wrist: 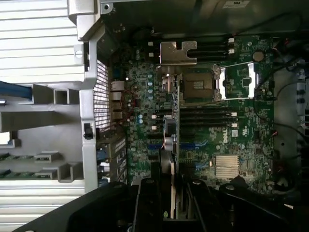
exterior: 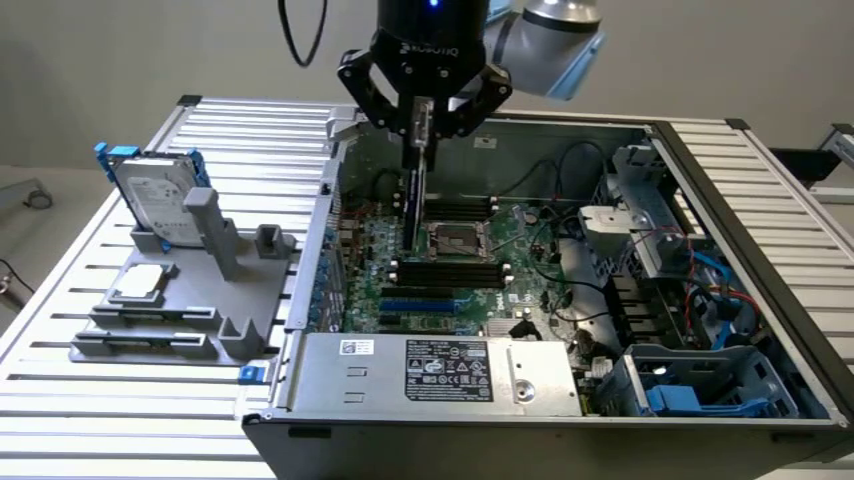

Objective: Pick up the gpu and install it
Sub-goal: 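Pick up the gpu and move the gpu toward the slot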

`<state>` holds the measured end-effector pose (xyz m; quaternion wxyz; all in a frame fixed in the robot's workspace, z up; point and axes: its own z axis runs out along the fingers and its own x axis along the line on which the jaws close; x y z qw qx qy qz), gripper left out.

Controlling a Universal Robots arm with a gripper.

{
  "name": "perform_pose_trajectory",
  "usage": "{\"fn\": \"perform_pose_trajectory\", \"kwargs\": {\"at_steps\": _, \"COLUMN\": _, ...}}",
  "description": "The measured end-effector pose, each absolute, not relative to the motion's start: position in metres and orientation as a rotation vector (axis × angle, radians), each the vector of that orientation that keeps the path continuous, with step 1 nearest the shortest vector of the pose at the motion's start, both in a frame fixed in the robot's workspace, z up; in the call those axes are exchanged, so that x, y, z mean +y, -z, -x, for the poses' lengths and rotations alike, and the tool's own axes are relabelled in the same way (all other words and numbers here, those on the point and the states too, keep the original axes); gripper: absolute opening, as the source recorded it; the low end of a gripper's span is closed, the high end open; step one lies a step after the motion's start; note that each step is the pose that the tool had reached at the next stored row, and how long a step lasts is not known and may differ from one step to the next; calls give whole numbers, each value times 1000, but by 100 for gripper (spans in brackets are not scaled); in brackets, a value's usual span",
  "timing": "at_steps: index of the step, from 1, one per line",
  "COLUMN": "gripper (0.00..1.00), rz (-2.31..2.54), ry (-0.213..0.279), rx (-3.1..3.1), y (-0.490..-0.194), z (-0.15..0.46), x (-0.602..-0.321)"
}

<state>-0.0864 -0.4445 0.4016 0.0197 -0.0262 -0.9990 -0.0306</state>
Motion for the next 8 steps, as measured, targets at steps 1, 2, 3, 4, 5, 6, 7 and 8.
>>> {"fn": "perform_pose_trajectory", "kwargs": {"at_steps": 1, "gripper": 26, "rz": 81, "ry": 95, "rx": -3100, "y": -400, "z": 83, "x": -445}}
{"fn": "perform_pose_trajectory", "kwargs": {"at_steps": 2, "gripper": 26, "rz": 81, "ry": 95, "rx": -3100, "y": -398, "z": 80, "x": -444}}
{"fn": "perform_pose_trajectory", "kwargs": {"at_steps": 3, "gripper": 26, "rz": 81, "ry": 95, "rx": -3100, "y": -396, "z": 76, "x": -444}}
{"fn": "perform_pose_trajectory", "kwargs": {"at_steps": 4, "gripper": 26, "rz": 81, "ry": 95, "rx": -3100, "y": -394, "z": 73, "x": -444}}
{"fn": "perform_pose_trajectory", "kwargs": {"at_steps": 5, "gripper": 26, "rz": 81, "ry": 95, "rx": -3100, "y": -393, "z": 70, "x": -444}}
{"fn": "perform_pose_trajectory", "kwargs": {"at_steps": 6, "gripper": 26, "rz": 80, "ry": 95, "rx": -3100, "y": -391, "z": 67, "x": -444}}
{"fn": "perform_pose_trajectory", "kwargs": {"at_steps": 7, "gripper": 26, "rz": 79, "ry": 95, "rx": -3100, "y": -389, "z": 65, "x": -443}}
{"fn": "perform_pose_trajectory", "kwargs": {"at_steps": 8, "gripper": 26, "rz": 79, "ry": 95, "rx": -3100, "y": -387, "z": 62, "x": -443}}
